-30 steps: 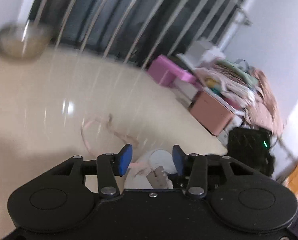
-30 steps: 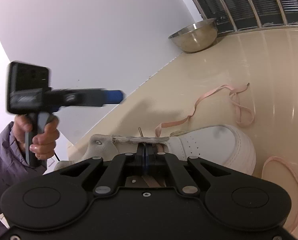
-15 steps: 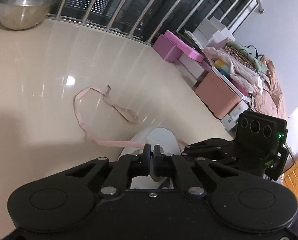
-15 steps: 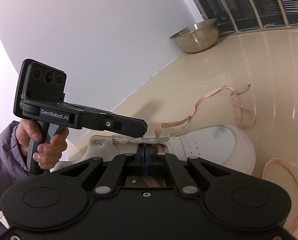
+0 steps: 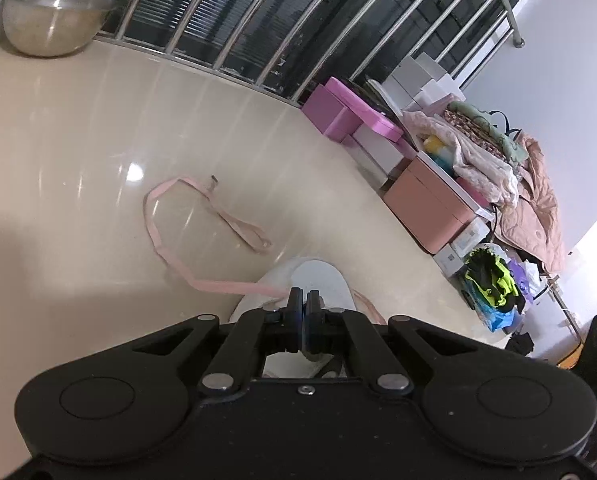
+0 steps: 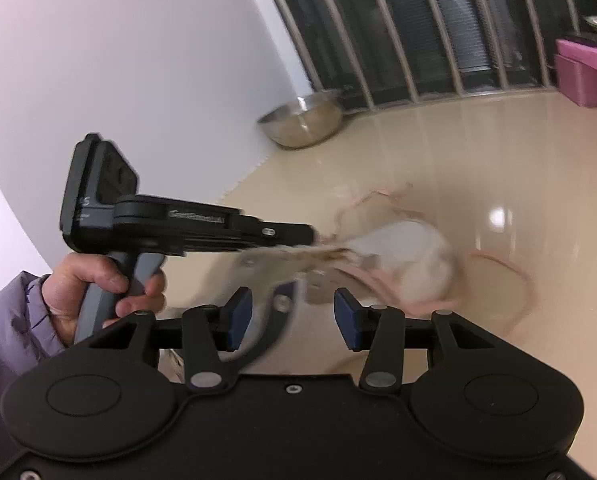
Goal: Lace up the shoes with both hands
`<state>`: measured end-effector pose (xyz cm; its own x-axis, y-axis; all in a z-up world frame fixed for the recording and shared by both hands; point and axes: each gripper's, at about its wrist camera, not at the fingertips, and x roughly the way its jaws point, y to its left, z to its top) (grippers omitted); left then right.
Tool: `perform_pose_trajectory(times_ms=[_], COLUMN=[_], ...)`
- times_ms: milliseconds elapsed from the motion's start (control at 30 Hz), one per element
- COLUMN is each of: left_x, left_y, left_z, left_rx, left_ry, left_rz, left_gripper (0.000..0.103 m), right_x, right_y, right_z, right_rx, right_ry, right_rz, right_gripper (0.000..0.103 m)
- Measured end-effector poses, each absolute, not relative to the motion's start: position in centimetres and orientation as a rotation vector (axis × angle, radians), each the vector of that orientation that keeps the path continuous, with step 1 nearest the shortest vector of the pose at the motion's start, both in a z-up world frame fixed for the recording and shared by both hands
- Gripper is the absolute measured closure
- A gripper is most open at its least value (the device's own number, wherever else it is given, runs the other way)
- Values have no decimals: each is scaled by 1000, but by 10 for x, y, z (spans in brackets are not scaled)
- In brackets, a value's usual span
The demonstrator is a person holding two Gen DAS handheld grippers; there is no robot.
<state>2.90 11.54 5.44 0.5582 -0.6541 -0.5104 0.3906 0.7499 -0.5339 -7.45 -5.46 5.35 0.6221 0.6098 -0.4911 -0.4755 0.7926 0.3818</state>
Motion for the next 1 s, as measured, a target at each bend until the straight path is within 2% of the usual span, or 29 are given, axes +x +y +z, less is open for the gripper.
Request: perform_pose_trajectory(times_ms=[133, 267, 333, 367, 467, 533, 600, 700, 800, 1000], left_x=[22, 1, -18, -27, -54, -66, -74, -84, -93, -105], left_y=[117, 110, 94, 86, 55, 38, 26, 20, 17, 9], left_z=[56, 56, 52, 50, 48, 48, 49, 53, 58, 57], left_rx=[-379, -383, -388, -391, -345, -324, -298, -254, -265, -225], left_ry=[735, 715, 702, 695, 634, 619, 618, 609, 591, 549], left_rz=[-610, -621, -644, -656, -660, -633, -603, -566, -533, -439], left_gripper=[102, 102, 102, 102, 102, 102, 102, 102, 103, 103], right_x=[-73, -63, -52, -47, -50, -66, -78, -87, -94, -93], right_y=[-32, -58, -79, -90, -114, -123, -129, -127, -120, -111], right_z=[55, 74, 79, 82, 95, 102, 93, 67, 49, 42], right_rx=[33, -189, -274, -316, -309, -254, -228, -297, -386, -303], right_ry=[653, 653, 647, 644, 579, 499, 499, 542, 492, 451], right_rz=[606, 615, 563, 537, 502, 551, 640, 650, 607, 471], right_gripper=[70, 96, 90, 75, 73, 67, 61, 62, 61, 61])
